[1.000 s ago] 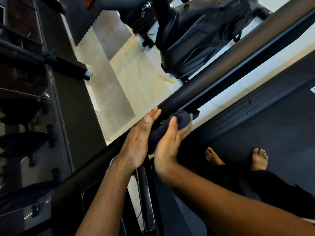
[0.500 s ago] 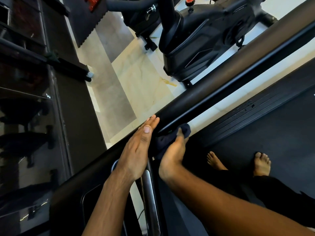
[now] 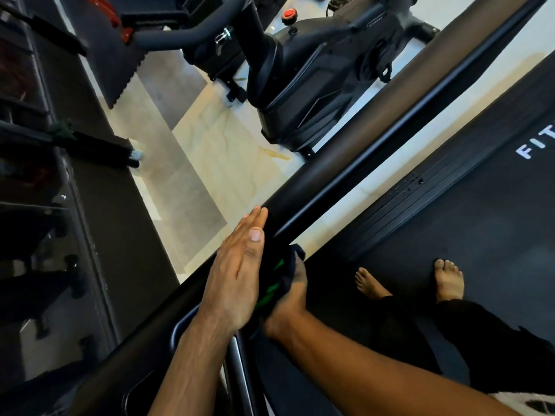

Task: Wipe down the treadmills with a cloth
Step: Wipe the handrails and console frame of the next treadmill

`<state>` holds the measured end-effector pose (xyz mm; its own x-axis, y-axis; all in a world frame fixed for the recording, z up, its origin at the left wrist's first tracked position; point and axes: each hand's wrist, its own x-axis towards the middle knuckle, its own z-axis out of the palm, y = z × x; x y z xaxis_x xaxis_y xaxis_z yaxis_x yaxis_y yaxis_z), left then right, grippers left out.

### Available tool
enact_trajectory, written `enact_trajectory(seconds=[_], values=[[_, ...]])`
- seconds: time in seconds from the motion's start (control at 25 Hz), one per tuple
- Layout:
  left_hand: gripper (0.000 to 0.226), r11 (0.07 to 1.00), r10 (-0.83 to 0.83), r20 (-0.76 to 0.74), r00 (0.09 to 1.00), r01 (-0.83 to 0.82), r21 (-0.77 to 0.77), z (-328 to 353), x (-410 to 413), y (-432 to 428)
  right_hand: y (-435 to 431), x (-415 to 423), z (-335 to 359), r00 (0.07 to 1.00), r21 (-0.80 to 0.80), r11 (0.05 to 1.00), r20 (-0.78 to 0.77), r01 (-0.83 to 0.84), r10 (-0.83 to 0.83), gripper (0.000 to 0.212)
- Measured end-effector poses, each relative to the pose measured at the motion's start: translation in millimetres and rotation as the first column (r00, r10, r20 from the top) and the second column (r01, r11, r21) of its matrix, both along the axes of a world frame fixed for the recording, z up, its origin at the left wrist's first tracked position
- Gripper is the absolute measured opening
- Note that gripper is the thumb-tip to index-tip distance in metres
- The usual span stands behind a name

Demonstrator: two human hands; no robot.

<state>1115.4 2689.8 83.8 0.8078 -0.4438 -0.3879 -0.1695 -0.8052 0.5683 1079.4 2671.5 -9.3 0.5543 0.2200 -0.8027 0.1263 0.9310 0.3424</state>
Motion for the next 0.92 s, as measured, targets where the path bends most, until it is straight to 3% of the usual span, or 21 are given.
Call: enact_trajectory(seconds=[0.12, 0.28, 0.4, 0.44, 0.56, 0.72, 0.84, 0.92], values=[[0.065, 1.0, -0.018, 0.012, 1.0, 0.018, -0.01, -1.1, 0.9, -11.1, -28.2, 27.5, -3.3, 0.974, -0.004, 0.979, -0.094, 0.206, -0.206, 0.05], [0.063, 0.999, -0.035, 0.008, 0.999, 0.035, -0.029, -4.5, 1.8, -19.3, -16.7, 18.9, 1.1, 0.992, -0.048, 0.997, -0.112, 0.052, -0.058, 0.052], [0.065, 0.998, -0.054, -0.001, 0.999, 0.054, -0.03, -2.2, 2.6, -29.8, -46.7, 29.9, -8.5, 0.957, -0.047, 0.969, -0.15, 0.244, -0.248, 0.048], [0.065, 0.998, -0.06, -0.008, 0.998, 0.06, -0.029, -2.4, 2.6, -32.0, -48.1, 31.0, -13.9, 0.95, -0.085, 0.967, -0.184, 0.239, -0.251, 0.049], [0.064, 0.994, -0.106, 0.011, 0.994, 0.106, -0.02, -2.6, 4.4, -35.6, -34.9, 23.4, -13.5, 0.987, -0.142, 0.989, -0.151, 0.037, -0.059, 0.055], [0.062, 0.99, -0.144, 0.033, 0.989, 0.144, 0.005, -5.3, 8.7, -42.9, -74.6, 35.0, -34.6, 0.943, -0.21, 0.959, -0.232, 0.192, -0.239, 0.047], [0.062, 0.975, -0.219, 0.087, 0.972, 0.215, 0.055, -10.2, 7.0, -47.1, -47.5, 28.7, -29.6, 0.967, -0.289, 0.952, -0.195, 0.101, -0.161, 0.046], [0.063, 0.967, -0.248, 0.103, 0.963, 0.24, 0.086, -8.9, 3.5, -54.0, -60.5, 28.0, -32.5, 0.965, -0.249, 0.954, -0.159, 0.164, -0.207, 0.036]])
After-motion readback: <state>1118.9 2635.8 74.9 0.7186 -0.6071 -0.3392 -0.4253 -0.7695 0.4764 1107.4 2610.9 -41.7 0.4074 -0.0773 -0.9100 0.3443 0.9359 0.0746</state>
